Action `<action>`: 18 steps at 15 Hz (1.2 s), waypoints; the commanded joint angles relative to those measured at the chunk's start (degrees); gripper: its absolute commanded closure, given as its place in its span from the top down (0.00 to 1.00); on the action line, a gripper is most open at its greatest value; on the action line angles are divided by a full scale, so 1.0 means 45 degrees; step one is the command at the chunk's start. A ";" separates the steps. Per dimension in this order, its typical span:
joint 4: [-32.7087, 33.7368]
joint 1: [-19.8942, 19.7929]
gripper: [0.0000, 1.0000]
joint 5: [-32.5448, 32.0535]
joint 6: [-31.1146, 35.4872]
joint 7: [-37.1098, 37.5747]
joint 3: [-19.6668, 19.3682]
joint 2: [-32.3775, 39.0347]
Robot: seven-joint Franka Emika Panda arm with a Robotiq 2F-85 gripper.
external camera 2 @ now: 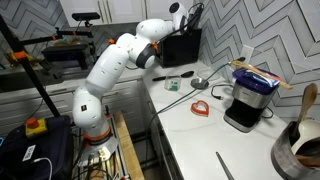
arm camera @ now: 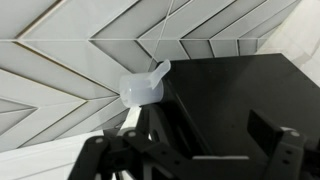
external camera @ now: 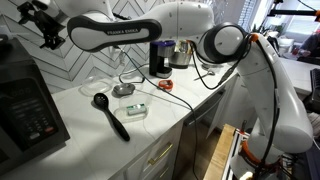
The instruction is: Pick up the measuring cup from the microwave top and put it on the metallic plate
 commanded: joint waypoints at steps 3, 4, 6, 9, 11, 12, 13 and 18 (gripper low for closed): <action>-0.0015 -0.0004 1.00 -0.1199 0.0739 -0.0193 -0.1031 0.0086; 0.0194 0.0262 1.00 -0.1717 0.1118 0.0229 -0.1609 0.0199; 0.0767 0.0885 1.00 -0.2783 0.1909 0.1204 -0.2835 0.0502; 0.1407 0.1400 1.00 -0.3296 0.2541 0.2061 -0.3704 0.0956; 0.1817 0.2105 1.00 -0.2098 0.3220 0.2025 -0.4755 0.1187; 0.2037 0.2228 1.00 -0.1834 0.3473 0.2205 -0.4919 0.1376; 0.2298 0.2393 1.00 -0.1474 0.3763 0.2412 -0.5183 0.1592; 0.3302 0.2822 0.90 0.0235 0.4796 0.3213 -0.5907 0.2505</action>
